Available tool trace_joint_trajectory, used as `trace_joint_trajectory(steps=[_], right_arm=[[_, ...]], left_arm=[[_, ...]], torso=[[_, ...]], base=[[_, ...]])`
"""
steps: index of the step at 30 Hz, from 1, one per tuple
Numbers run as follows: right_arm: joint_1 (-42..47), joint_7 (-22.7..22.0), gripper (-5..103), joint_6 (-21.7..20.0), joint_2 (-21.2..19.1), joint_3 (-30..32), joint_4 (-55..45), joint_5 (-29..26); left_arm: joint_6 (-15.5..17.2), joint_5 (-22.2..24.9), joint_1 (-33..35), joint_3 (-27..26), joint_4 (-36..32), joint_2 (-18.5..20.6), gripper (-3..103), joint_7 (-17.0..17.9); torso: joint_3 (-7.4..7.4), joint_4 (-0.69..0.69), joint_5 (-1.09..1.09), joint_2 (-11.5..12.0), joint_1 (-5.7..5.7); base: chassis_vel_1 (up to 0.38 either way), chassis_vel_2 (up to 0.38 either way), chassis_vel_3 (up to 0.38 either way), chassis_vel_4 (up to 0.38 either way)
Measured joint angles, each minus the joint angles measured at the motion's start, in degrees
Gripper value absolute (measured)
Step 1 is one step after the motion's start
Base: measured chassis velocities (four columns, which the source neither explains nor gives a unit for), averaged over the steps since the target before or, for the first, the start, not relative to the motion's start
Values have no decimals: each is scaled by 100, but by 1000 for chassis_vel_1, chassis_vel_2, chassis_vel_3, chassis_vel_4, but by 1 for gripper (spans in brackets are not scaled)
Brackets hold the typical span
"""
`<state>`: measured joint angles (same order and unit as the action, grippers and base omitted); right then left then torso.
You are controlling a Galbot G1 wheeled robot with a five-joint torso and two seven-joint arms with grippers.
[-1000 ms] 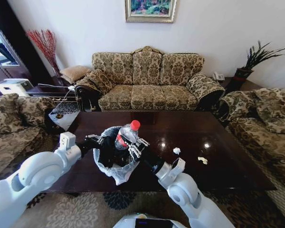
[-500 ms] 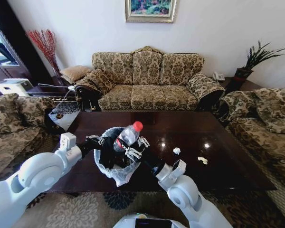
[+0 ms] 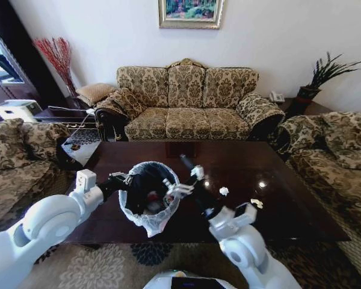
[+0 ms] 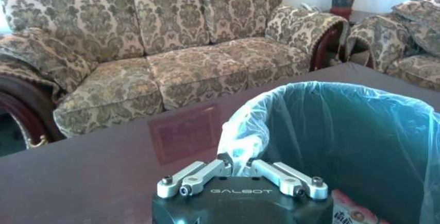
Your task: Move to the front of the table and place the trash on the table into the trash bin.
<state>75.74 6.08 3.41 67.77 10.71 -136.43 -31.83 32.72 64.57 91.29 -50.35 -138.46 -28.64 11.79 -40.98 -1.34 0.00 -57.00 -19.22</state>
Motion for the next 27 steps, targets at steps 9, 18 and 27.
trace_joint_trajectory(steps=[9, 18, 27], right_arm=[[542, -1366, 100, -463, 246, 1182, 896, -15], [576, -1362, 100, -236, 424, 1245, 2075, 120], [-112, -1425, 100, 9, 690, 1028, 3837, 226]], left_arm=[[0, -73, 60, -40, -62, -160, 3, -2], [0, -180, 147, -38, -119, -310, 3, -21], [0, -210, 261, -64, -183, -382, 3, -39]], torso=[[0, 1, 1, 0, 0], [0, 0, -1, 0, 0], [-1, 0, 5, 0, -1]], base=[[0, 0, 0, 0], [-5, -8, 7, 7], [-96, -104, 100, 106]])
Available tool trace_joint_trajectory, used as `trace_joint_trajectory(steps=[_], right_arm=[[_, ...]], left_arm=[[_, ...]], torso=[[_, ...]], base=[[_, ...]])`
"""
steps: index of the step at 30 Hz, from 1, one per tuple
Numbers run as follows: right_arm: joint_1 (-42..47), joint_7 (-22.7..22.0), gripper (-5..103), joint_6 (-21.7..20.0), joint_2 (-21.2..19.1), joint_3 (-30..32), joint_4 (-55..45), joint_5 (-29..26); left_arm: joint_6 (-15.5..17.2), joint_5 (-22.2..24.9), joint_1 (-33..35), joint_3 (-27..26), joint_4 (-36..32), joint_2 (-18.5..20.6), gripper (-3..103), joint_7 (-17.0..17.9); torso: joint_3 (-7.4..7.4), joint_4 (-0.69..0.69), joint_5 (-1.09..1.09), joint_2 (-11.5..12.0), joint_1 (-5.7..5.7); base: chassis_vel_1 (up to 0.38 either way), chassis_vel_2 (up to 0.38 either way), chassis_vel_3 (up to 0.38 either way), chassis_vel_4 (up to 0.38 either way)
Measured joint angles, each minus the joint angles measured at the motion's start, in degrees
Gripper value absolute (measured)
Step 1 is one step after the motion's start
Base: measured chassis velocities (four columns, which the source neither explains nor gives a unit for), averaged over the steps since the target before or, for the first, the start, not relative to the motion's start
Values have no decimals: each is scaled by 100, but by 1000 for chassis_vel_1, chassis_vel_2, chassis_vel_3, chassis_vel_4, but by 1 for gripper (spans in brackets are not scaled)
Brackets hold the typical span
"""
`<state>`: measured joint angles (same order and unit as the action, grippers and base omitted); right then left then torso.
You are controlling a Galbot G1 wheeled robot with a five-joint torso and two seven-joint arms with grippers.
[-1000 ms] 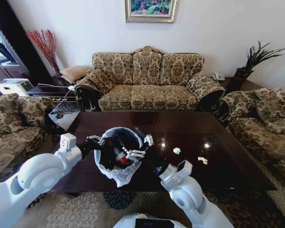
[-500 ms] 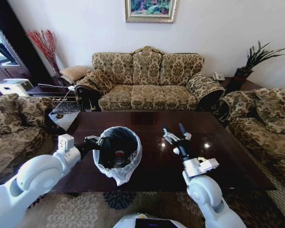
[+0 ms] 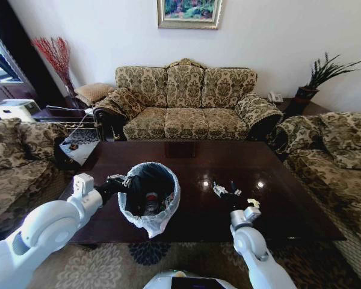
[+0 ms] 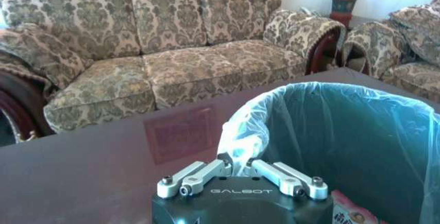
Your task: Move to the front of the table and place the trash on the table into the trash bin.
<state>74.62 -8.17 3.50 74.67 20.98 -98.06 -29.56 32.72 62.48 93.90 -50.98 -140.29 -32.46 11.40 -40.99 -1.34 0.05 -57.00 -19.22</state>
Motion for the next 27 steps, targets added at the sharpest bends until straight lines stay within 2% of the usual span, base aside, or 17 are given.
trace_joint_trajectory(steps=[3, 6, 11, 16, 19, 20, 23, 24, 26, 27], right_arm=[[-231, -4, 100, 106, 178, -42, 622, 397], [-411, -7, 100, 126, 317, -103, 1050, 567], [-675, 29, 100, 105, 493, -180, 1472, 618], [-800, -10, 101, 32, 544, -196, 1602, 705], [-858, -89, 85, -55, 536, -203, 1678, 795], [-858, -89, 85, -55, 536, -203, 1678, 795], [-853, -107, 70, -171, 510, -207, 1677, 820], [-853, -107, 70, -171, 510, -207, 1677, 820], [-850, -107, 58, -204, 500, -214, 1680, 830], [-850, -107, 58, -218, 499, -215, 1683, 830]], left_arm=[[0, 0, 38, -14, -17, 2, 3, -6], [0, 0, 25, -4, -17, 28, 3, -3], [0, 28, 1, 3, -14, 87, 3, 4], [3, 38, 7, -1, -3, 88, 3, 8], [5, 41, 5, 1, 12, 70, 3, 9], [5, 41, 5, 1, 12, 70, 3, 9], [6, 40, -3, 10, 27, 57, 3, 11], [6, 40, -3, 10, 27, 57, 3, 11], [6, 40, -6, 18, 29, 48, 3, 12], [6, 40, -7, 20, 30, 45, 3, 11]], torso=[[0, 4, -6, 0, 0], [0, 2, -5, 0, 0], [0, -3, -8, 0, 0], [0, 1, -6, 0, 0], [0, 2, -5, 0, 0], [0, 2, -5, 0, 0], [0, 1, -7, 0, 0], [0, 1, -7, 0, 0], [0, 0, -7, 0, 0], [0, 1, -6, 0, 0]], base=[[-79, -61, 56, 50], [-24, -20, 9, 12], [0, 0, 0, 0], [0, 0, 0, 0], [0, 0, 0, 0], [0, 0, 0, 0], [0, 0, 0, 0], [0, 0, 0, 0], [0, 0, 0, 0], [0, 0, 0, 0]])
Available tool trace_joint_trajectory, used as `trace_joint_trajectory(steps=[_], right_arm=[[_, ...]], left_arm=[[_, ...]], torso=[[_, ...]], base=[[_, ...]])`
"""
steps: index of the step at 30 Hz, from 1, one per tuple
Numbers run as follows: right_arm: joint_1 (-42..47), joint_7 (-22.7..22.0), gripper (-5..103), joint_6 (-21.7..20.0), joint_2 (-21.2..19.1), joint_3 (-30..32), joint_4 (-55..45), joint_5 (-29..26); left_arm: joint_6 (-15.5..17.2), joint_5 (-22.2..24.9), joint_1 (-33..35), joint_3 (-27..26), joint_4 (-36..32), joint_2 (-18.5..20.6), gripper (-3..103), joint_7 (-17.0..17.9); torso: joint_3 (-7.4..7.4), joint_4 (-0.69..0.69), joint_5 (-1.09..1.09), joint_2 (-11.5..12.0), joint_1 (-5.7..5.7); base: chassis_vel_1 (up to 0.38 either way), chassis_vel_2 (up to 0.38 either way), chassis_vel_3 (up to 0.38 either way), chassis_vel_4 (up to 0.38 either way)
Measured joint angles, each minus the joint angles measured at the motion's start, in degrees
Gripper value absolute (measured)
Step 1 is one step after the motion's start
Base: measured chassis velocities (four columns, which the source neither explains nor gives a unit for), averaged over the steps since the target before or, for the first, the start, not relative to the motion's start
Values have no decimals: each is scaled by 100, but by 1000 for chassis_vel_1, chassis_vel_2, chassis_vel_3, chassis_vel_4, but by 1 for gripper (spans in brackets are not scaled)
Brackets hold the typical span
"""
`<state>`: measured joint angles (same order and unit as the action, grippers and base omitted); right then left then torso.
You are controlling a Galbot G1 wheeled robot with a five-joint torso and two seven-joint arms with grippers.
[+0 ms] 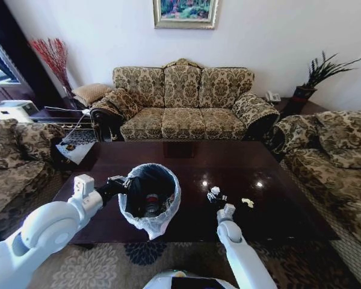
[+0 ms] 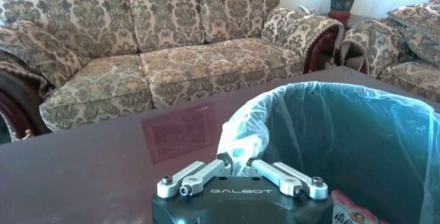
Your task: Move to the front of the table and place the trash on the table into the trash bin.
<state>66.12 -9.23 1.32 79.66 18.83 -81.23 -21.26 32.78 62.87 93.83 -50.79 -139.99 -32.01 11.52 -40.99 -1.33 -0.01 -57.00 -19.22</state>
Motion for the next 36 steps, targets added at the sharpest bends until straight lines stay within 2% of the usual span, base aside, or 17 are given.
trace_joint_trajectory(steps=[2, 3, 5, 6, 9, 10, 11, 15, 17, 19, 21, 24, 25, 28, 29, 32, 36], right_arm=[[-3, 1, 48, -41, 0, -1, 10, -22], [-3, 1, 48, -41, 0, -1, 10, -22], [-12, 3, 36, -61, -4, -1, 17, -48], [-12, 3, 36, -61, -4, -1, 17, -48], [-8, 4, 20, -73, -9, 2, 10, -77], [-8, 4, 20, -73, -9, 2, 10, -77], [4, 4, 15, -73, -13, 3, -7, -81], [74, 6, 6, -65, -39, 12, -152, -126], [122, 25, 5, 13, -59, 16, -283, -176], [262, 127, 5, 323, -129, 27, -675, -201], [336, 172, 5, 379, -171, 42, -917, -198], [592, 348, 5, 481, -372, 68, -2050, -231], [592, 348, 5, 481, -372, 68, -2050, -231], [731, 639, 5, 500, -667, -57, -3309, -243], [731, 639, 5, 500, -667, -57, -3309, -243], [745, 818, 5, 390, -944, -415, -4297, -267], [740, 1108, 5, 326, -1094, -727, -4901, -403]], left_arm=[[0, -1, -1, 4, 2, -8, 3, 0], [0, -1, -1, 4, 2, -8, 3, 0], [0, -2, -2, 7, 2, -10, 3, 0], [0, -2, -2, 7, 2, -10, 3, 0], [0, -4, -2, 8, 2, -10, 3, 0], [0, -4, -2, 8, 2, -10, 3, 0], [0, -5, -1, 8, 1, -10, 3, 0], [0, -6, -1, 8, -4, -10, 3, 0], [0, -7, 1, 8, -4, -10, 3, 0], [0, -11, 5, 8, -5, -6, 3, 0], [0, -11, 7, 8, -5, 0, 3, 0], [0, -12, 11, 5, -9, 36, 3, -2], [0, -12, 11, 5, -9, 36, 3, -2], [0, -9, 7, 3, -8, 73, 3, -1], [0, -9, 7, 3, -8, 73, 3, -1], [0, -6, 5, 4, -4, 102, 3, -1], [0, -2, 15, 10, -4, 139, 3, -1]], torso=[[0, 0, 2, 0, 0], [0, 0, 2, 0, 0], [0, 0, 1, 0, 0], [0, 0, 1, 0, 0], [0, 0, 1, 0, 0], [0, 0, 1, 0, 0], [0, 0, 1, 0, 0], [0, 0, 2, 0, 0], [0, 0, 2, 0, 0], [0, 0, 2, 0, 0], [0, 0, 2, 0, 0], [1, 1, 1, 0, 0], [1, 1, 1, 0, 0], [1, 0, 0, 0, 0], [1, 0, 0, 0, 0], [1, 0, 2, 0, 0], [1, 0, 1, 0, 0]], base=[[0, 0, 0, 0], [0, 0, 0, 0], [0, 0, 0, 0], [0, 0, 0, 0], [0, 0, 0, 0], [0, 0, 0, 0], [0, 0, 0, 0], [0, 0, 0, 0], [0, 0, 0, 0], [0, 0, 0, 0], [0, 0, 0, 0], [0, 0, 0, 0], [0, 0, 0, 0], [0, 0, 0, 0], [0, 0, 0, 0], [0, 0, 0, 0], [0, 0, 0, 0]])
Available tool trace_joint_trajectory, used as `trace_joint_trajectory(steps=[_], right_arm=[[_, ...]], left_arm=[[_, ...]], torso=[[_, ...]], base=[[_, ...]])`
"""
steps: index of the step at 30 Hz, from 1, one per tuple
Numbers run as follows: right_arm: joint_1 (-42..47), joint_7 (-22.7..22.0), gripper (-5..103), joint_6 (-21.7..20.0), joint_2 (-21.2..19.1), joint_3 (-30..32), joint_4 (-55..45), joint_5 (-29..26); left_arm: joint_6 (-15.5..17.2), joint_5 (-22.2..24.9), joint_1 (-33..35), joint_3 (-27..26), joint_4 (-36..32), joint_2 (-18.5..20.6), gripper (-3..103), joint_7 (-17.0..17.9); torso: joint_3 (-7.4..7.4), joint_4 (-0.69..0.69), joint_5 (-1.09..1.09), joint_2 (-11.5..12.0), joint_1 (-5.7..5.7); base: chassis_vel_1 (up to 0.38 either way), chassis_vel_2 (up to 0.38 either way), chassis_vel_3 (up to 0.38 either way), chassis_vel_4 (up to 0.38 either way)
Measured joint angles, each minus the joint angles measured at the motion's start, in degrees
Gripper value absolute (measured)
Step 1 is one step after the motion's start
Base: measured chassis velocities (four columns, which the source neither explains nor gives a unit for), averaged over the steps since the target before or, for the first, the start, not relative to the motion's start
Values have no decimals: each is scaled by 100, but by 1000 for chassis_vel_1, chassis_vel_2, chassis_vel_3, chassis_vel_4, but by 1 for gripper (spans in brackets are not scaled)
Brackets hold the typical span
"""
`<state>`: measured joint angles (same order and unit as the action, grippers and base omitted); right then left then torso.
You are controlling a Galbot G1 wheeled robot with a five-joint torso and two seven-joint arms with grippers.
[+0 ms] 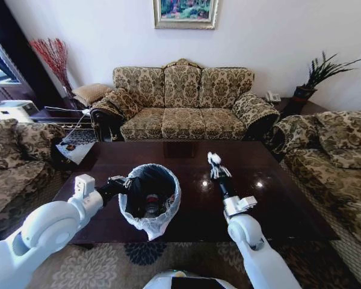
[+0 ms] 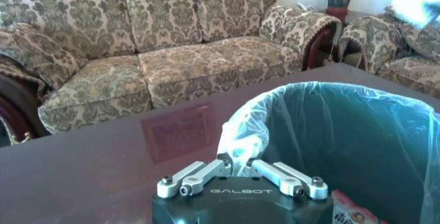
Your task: Move to the front of the table and place the trash on the table into the trash bin.
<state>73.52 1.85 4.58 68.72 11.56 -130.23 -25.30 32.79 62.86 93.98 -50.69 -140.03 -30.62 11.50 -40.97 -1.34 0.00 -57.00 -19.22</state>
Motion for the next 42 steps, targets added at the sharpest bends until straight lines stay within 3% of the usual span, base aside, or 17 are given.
trace_joint_trajectory(steps=[6, 9, 16, 27, 34, 36, 38, 41, 42], right_arm=[[82, 875, 5, -413, -294, -684, -890, -466], [204, 1018, 5, -482, -361, -878, -942, -458], [665, 990, 2, -459, -438, -1137, -737, 193], [481, 847, 2, -392, -304, -1296, -400, 396], [419, 836, 14, -357, -290, -1294, -313, 410], [392, 836, 23, -355, -290, -1293, -300, 405], [382, 836, 23, -355, -290, -1295, -293, 404], [356, 839, 38, -353, -273, -1322, -263, 404], [356, 839, 38, -353, -273, -1322, -263, 404]], left_arm=[[4, 25, -30, 34, 33, 94, 3, 0], [4, 26, -40, 45, 43, 84, 3, -1], [4, 26, -78, 79, 52, 28, 3, -10], [4, 24, -59, 71, 23, 24, 3, -16], [4, 25, -56, 80, 11, -12, 3, -19], [6, 25, -56, 80, 0, -12, 3, -21], [7, 25, -56, 80, -3, -9, 3, -22], [11, 49, -56, 79, -28, 9, 3, -24], [11, 49, -56, 79, -28, 9, 3, -24]], torso=[[0, 0, 0, 0, 0], [-1, 1, 0, 0, 0], [0, 1, 0, 0, 0], [-1, 0, 0, 0, 0], [-1, 0, 0, 0, 0], [-1, 0, 0, 0, 0], [-1, 0, 0, 0, 0], [-1, 1, 0, 0, 0], [-1, 1, 0, 0, 0]], base=[[0, 0, 0, 0], [0, 0, 0, 0], [0, 0, 0, 0], [0, 0, 0, 0], [0, 0, 0, 0], [0, 0, 0, 0], [0, 0, 0, 0], [0, 0, 0, 0], [0, 0, 0, 0]])
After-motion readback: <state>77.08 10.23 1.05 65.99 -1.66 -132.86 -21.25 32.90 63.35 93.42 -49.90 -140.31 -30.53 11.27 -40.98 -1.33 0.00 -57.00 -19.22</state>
